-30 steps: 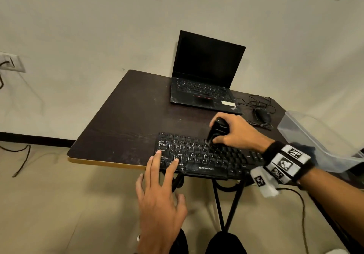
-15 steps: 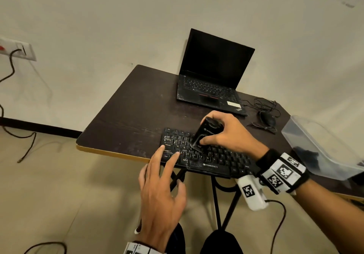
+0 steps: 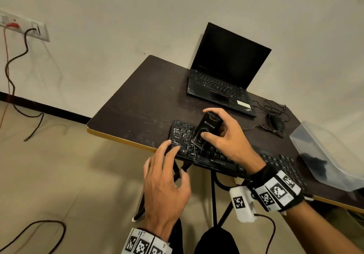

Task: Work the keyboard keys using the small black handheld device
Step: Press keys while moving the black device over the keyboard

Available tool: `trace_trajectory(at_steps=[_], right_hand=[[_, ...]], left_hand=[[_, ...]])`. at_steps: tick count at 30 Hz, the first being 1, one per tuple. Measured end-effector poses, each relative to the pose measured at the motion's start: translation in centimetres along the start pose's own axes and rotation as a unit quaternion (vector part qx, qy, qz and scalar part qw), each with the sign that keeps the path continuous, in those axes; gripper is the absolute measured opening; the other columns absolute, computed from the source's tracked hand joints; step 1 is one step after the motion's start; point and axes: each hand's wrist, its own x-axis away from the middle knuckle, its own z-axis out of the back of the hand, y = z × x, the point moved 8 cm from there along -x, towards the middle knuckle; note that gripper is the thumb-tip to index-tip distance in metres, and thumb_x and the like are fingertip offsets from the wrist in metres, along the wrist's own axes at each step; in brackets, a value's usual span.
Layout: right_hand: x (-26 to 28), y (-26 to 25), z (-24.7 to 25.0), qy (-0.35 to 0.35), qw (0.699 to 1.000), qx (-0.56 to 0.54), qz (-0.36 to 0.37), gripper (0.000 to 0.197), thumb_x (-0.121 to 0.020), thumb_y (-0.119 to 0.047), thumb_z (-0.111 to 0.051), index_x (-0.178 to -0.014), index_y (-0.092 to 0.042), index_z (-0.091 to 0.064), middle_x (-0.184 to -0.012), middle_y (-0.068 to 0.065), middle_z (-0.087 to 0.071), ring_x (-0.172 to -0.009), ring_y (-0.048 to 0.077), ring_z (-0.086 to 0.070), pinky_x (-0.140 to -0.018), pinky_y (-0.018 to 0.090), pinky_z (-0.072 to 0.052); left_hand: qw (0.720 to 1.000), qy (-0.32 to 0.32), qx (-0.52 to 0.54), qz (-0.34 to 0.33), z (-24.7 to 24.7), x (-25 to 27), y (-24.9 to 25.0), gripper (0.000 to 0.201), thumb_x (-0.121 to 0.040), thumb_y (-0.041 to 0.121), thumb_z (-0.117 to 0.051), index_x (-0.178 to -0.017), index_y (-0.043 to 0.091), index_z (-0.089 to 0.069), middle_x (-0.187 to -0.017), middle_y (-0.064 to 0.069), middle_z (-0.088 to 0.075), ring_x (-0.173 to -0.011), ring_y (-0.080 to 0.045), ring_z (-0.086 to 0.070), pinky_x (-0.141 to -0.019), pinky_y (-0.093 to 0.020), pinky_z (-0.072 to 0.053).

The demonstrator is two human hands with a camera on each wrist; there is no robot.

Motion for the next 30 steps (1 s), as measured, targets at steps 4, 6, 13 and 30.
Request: trace_trajectory(at_steps=[4, 6, 13, 30], right_hand=[[-0.6, -0.1, 0.8, 0.047, 0.999, 0.015, 0.003, 0.056, -0.087, -0.003, -0.083, -0.131, -0.031, -0.062, -0.105, -0.017, -0.070, -0.098, 0.000, -0.072, -0.088, 0.040, -0.066], [-0.5, -0.6, 0.5, 0.048, 0.999, 0.016, 0.011, 0.060, -0.087, -0.004, -0.083, -0.134, -0.032, -0.061, -0.109, -0.016, -0.070, -0.101, 0.001, -0.071, -0.088, 0.040, -0.066], [-1.7, -2.5, -0.8, 0.053, 0.996, 0.042, 0.056, 0.072, -0.089, -0.002, -0.078, -0.146, -0.043, -0.058, -0.112, -0.024, -0.072, -0.099, 0.019, -0.075, -0.088, 0.037, -0.066], [-2.3, -1.9, -1.6, 0.090, 0.994, 0.050, 0.047, 0.069, -0.082, -0.007, -0.086, -0.133, -0.043, -0.059, -0.100, -0.020, -0.072, -0.090, 0.005, -0.073, -0.087, 0.039, -0.063]], left_hand=[[1.000, 0.006, -0.008, -0.016, 0.1, 0.0, 0.2, 0.061, -0.079, 0.006, -0.078, -0.137, 0.015, -0.064, -0.155, 0.000, -0.052, -0.134, -0.016, -0.053, -0.116, -0.048, -0.041], [1.000, 0.010, -0.010, -0.028, 0.2, 0.1, 0.3, 0.059, -0.079, 0.005, -0.078, -0.136, 0.013, -0.065, -0.155, 0.000, -0.053, -0.136, -0.016, -0.054, -0.116, -0.048, -0.041], [0.997, 0.028, 0.007, -0.078, 0.3, 0.0, 0.6, 0.045, -0.083, 0.008, -0.067, -0.128, 0.010, -0.072, -0.147, 0.000, -0.062, -0.142, -0.018, -0.055, -0.107, -0.051, -0.049], [0.998, 0.002, 0.006, -0.055, 0.0, 0.1, 0.3, 0.046, -0.081, 0.004, -0.076, -0.127, 0.013, -0.072, -0.148, 0.002, -0.061, -0.146, -0.015, -0.050, -0.107, -0.045, -0.050]])
